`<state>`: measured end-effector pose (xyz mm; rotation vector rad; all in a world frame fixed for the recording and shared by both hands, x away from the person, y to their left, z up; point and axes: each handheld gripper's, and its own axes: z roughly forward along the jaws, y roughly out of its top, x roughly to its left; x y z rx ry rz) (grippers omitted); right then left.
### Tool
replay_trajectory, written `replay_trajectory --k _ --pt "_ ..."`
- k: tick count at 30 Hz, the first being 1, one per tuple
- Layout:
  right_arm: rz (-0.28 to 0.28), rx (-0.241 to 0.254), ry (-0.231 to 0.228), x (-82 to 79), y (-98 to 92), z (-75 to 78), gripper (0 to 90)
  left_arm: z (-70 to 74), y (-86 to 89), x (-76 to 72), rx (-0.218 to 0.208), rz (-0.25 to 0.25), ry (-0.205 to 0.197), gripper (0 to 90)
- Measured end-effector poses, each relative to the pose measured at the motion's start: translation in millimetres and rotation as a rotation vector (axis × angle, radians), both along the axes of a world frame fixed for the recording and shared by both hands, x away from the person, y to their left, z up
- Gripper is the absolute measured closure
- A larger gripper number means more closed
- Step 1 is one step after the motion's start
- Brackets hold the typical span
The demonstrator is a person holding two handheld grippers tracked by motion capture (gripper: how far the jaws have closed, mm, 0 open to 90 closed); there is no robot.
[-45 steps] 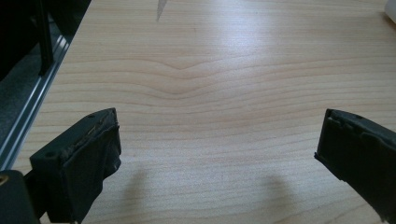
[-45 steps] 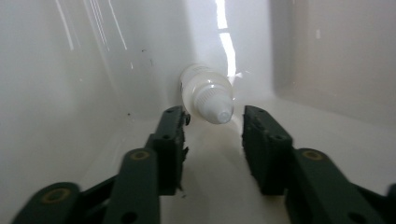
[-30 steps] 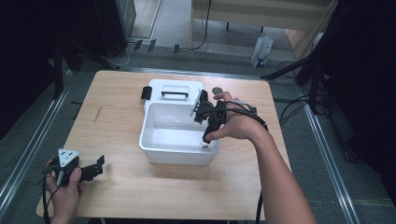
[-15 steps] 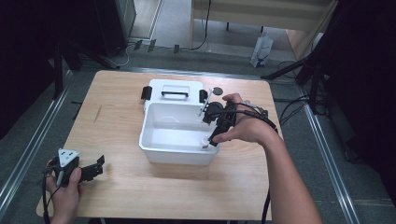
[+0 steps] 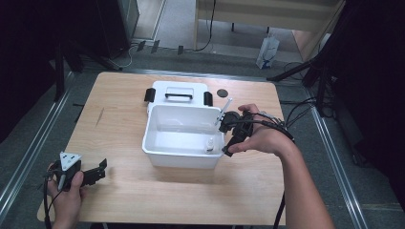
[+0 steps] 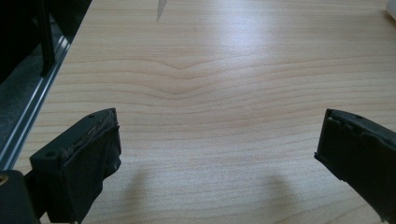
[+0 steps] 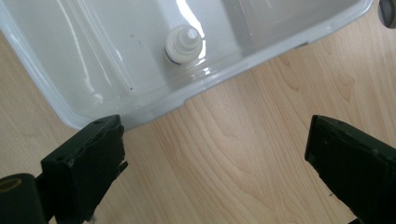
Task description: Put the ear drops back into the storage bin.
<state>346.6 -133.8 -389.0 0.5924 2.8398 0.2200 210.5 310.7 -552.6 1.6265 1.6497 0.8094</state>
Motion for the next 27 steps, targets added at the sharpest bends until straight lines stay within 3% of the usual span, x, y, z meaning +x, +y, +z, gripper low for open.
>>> replay_trajectory --k 8,27 --pt "-0.01 0.006 0.008 -4.9 -10.0 -4.1 4.5 -0.1 -0.4 0.0 0.0 0.002 -0.001 0.6" --pt "-0.071 0.003 0.031 -14.6 -42.0 -34.5 4.8 -0.1 -0.4 0.0 0.003 0.001 0.0 0.6"
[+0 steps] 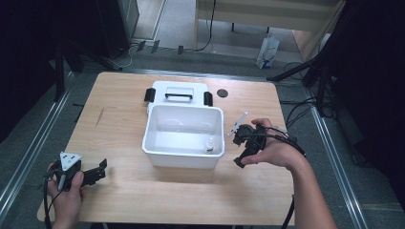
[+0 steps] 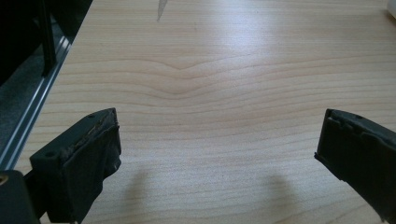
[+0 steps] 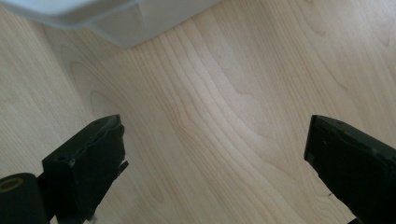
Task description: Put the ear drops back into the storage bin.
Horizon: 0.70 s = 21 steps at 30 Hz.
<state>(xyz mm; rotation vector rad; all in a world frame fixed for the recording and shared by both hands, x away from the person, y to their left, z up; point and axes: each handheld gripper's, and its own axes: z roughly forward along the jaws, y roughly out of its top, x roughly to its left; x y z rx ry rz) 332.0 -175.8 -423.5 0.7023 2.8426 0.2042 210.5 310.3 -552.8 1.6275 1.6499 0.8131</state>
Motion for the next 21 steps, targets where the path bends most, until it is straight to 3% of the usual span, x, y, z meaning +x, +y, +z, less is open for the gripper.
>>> replay_trajectory --k 9,12,21 --pt "-0.036 0.026 -0.023 -8.5 -17.6 -18.9 6.3 -0.1 -0.2 0.0 0.001 0.001 -0.001 0.6" --pt "-0.061 0.052 -0.027 -12.5 -23.8 -25.9 6.4 -0.1 -0.2 0.0 0.002 0.001 -0.001 0.6" --pt "-0.18 0.156 -0.101 -25.0 -50.4 -46.5 6.4 -0.1 -0.3 0.0 0.003 0.001 -0.001 0.6"
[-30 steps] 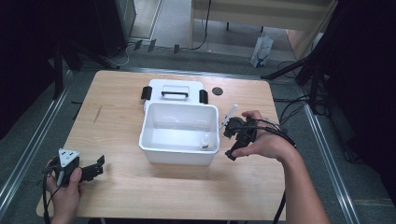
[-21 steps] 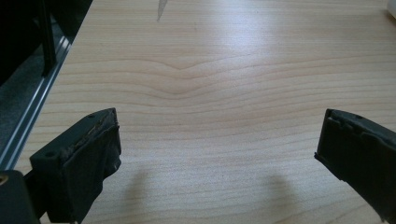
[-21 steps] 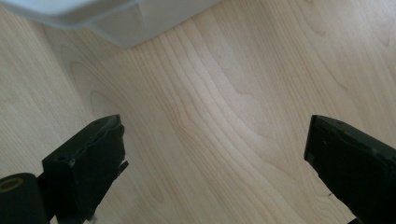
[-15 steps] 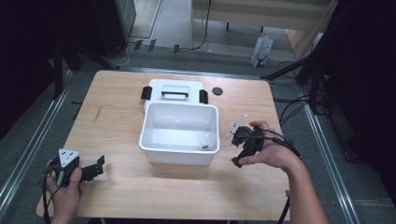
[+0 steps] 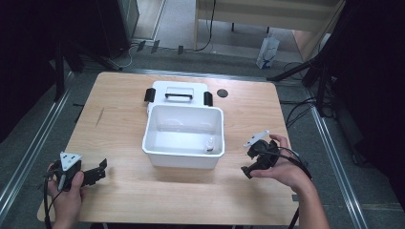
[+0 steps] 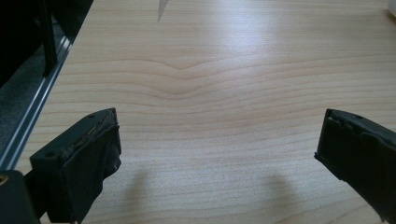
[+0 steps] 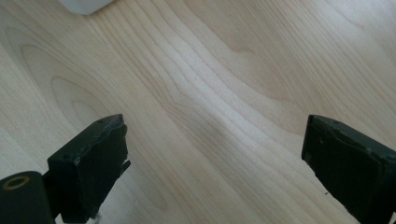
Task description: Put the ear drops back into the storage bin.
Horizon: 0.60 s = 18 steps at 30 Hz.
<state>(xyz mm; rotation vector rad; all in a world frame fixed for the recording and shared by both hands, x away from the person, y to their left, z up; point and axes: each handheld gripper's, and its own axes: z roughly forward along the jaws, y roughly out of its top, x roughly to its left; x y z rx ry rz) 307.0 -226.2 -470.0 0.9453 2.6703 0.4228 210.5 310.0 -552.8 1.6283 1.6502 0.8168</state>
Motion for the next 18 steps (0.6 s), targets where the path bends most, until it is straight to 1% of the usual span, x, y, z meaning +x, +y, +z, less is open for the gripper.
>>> replay_trajectory --k 1,2,3,4,7,8,9,10,11,12,13,14,15,16,17,18 --pt "-0.018 0.012 -0.011 -1.9 -3.5 -2.3 6.4 0.0 0.0 0.0 0.0 0.0 0.0 0.6" --pt "-0.054 0.046 -0.039 -5.8 -10.5 -6.3 6.4 0.0 0.0 0.0 0.0 0.0 0.0 0.6" --pt "-0.069 0.066 -0.044 -7.4 -14.2 -8.6 6.3 0.0 0.0 0.0 0.0 0.001 0.0 0.6" --pt "-0.069 0.066 -0.044 -7.4 -14.2 -8.6 6.3 0.0 0.0 0.0 0.0 0.001 0.0 0.6" --pt "-0.115 0.102 -0.072 -12.5 -24.0 -17.3 4.6 0.0 -0.2 0.0 0.003 0.002 0.001 0.6" --pt "-0.141 0.13 -0.091 -16.5 -29.9 -23.3 2.9 0.1 -0.2 0.0 0.004 0.002 0.002 0.6" --pt "-0.141 0.13 -0.091 -16.5 -29.9 -23.3 2.9 0.1 -0.3 0.1 0.004 0.002 0.002 0.6" --pt "-0.152 0.162 -0.119 -20.5 -35.5 -29.0 0.7 0.1 -0.3 0.0 0.005 0.003 0.002 0.6" --pt "-0.171 0.177 -0.131 -23.0 -38.1 -31.8 0.0 0.1 -0.4 0.0 0.005 0.003 0.002 0.6" --pt "-0.171 0.177 -0.131 -23.0 -38.1 -31.8 0.0 0.1 -0.4 0.0 0.005 0.003 0.002 0.6" --pt "-0.211 0.206 -0.174 -27.2 -44.4 -37.8 0.0 0.1 -0.5 0.1 0.006 0.004 0.003 0.6" --pt "-0.211 0.206 -0.174 -27.2 -44.4 -37.8 0.0 0.2 -0.4 0.0 0.007 0.003 0.005 0.6" --pt "-0.237 0.224 -0.188 -28.9 -48.3 -41.0 0.0 0.2 -0.5 0.0 0.007 0.003 0.004 0.6" --pt "-0.28 0.263 -0.208 -33.1 -55.7 -48.2 0.0 0.2 -0.6 0.0 0.008 0.003 0.005 0.6" --pt "-0.28 0.263 -0.208 -33.1 -55.7 -48.2 0.0 0.2 -0.6 0.0 0.008 0.003 0.006 0.6" --pt "-0.299 0.301 -0.238 -38.2 -62.6 -55.3 0.0 0.2 -0.8 0.1 0.009 0.004 0.005 0.6"
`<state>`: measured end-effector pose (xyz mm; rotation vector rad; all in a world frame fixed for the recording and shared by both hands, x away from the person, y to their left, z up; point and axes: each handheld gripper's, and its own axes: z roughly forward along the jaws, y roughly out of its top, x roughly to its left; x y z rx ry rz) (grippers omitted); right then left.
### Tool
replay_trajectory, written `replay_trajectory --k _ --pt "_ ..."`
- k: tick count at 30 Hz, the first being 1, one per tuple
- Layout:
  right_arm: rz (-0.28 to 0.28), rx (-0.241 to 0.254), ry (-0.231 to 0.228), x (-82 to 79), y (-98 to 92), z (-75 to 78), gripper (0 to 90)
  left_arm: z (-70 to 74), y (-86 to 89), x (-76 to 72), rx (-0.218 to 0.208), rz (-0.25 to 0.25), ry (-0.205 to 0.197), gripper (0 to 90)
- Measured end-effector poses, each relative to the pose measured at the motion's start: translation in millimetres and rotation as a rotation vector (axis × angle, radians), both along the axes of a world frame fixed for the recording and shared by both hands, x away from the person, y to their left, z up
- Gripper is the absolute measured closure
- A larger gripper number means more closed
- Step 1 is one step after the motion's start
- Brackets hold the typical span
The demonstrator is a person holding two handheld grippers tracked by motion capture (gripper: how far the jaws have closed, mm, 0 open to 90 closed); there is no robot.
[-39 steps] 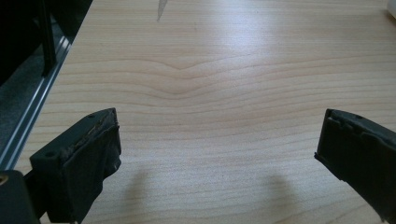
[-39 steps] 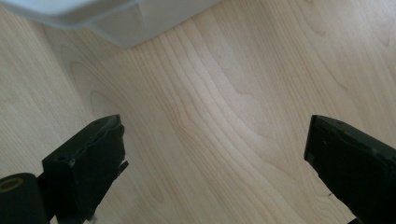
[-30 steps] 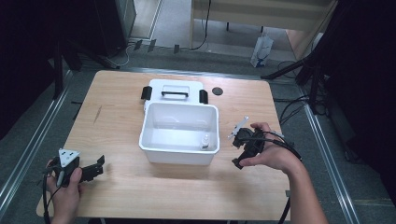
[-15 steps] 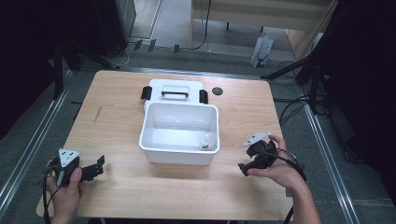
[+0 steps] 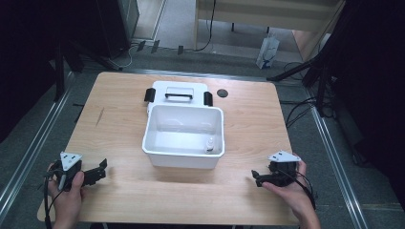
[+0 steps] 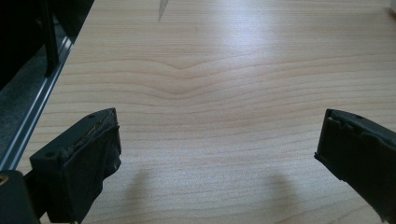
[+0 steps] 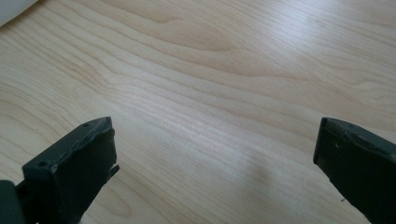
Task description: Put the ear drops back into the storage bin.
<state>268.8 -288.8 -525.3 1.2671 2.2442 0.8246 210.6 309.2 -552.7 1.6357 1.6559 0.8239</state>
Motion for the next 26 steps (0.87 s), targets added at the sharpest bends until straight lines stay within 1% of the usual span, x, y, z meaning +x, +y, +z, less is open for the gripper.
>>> replay_trajectory --k 1,4,5,7,8,9,10,11,12,13,14,15,17,19,20,22,24,26 --pt "0.0 0.0 0.0 0.0 0.0 0.0 0.0 0.0 0.0 0.0 0.0 0.0 0.0 0.6" --pt "-0.022 0.065 -0.061 -9.9 -7.0 -9.8 0.0 0.0 0.1 0.0 0.005 -0.004 0.0 0.6" --pt "-0.027 0.08 -0.088 -13.5 -8.9 -12.6 0.0 0.0 0.0 0.0 0.004 -0.004 -0.001 0.6" --pt "-0.048 0.129 -0.139 -20.3 -12.5 -17.7 0.0 -0.2 -0.1 0.0 0.001 -0.004 -0.007 0.6" --pt "-0.059 0.146 -0.158 -22.7 -14.3 -20.2 0.0 -0.1 -0.2 -0.1 0.001 -0.003 -0.007 0.6" --pt "-0.076 0.154 -0.176 -25.1 -15.2 -21.3 0.0 0.0 -0.4 -0.2 0.001 -0.002 -0.008 0.6" --pt "-0.096 0.159 -0.214 -28.7 -16.5 -21.1 0.0 0.0 -0.4 -0.4 0.001 0.001 -0.013 0.6" --pt "-0.096 0.159 -0.214 -28.7 -16.5 -21.1 0.0 0.2 -0.2 -0.7 0.001 0.003 -0.017 0.6" --pt "-0.105 0.162 -0.228 -30.1 -17.0 -21.8 0.0 0.2 0.0 -0.9 0.002 0.007 -0.017 0.6" --pt "-0.114 0.177 -0.245 -31.5 -18.3 -21.4 0.0 0.3 0.1 -1.2 0.002 0.009 -0.019 0.6" --pt "-0.127 0.205 -0.259 -32.8 -21.4 -21.2 0.0 0.6 1.0 -2.2 -0.006 0.017 -0.027 0.6" --pt "-0.127 0.205 -0.259 -32.8 -21.4 -21.2 0.0 0.6 1.0 -2.2 -0.006 0.017 -0.027 0.6" --pt "-0.142 0.234 -0.239 -30.4 -24.2 -21.0 0.0 0.4 1.7 -2.6 -0.016 0.022 -0.034 0.6" --pt "-0.145 0.241 -0.235 -28.9 -25.0 -21.1 0.0 0.5 1.9 -2.6 -0.016 0.021 -0.04 0.6" --pt "-0.152 0.245 -0.218 -27.2 -25.5 -21.1 0.0 0.4 1.7 -2.6 -0.017 0.021 -0.045 0.6" --pt "-0.172 0.251 -0.206 -24.6 -26.5 -21.2 0.0 0.6 1.6 -2.7 -0.017 0.018 -0.049 0.6" --pt "-0.173 0.255 -0.186 -22.7 -26.8 -21.5 0.0 0.7 1.9 -2.8 -0.02 0.017 -0.052 0.6" --pt "-0.17 0.253 -0.181 -22.6 -26.8 -21.5 0.0 0.9 2.0 -3.0 -0.023 0.018 -0.052 0.6"
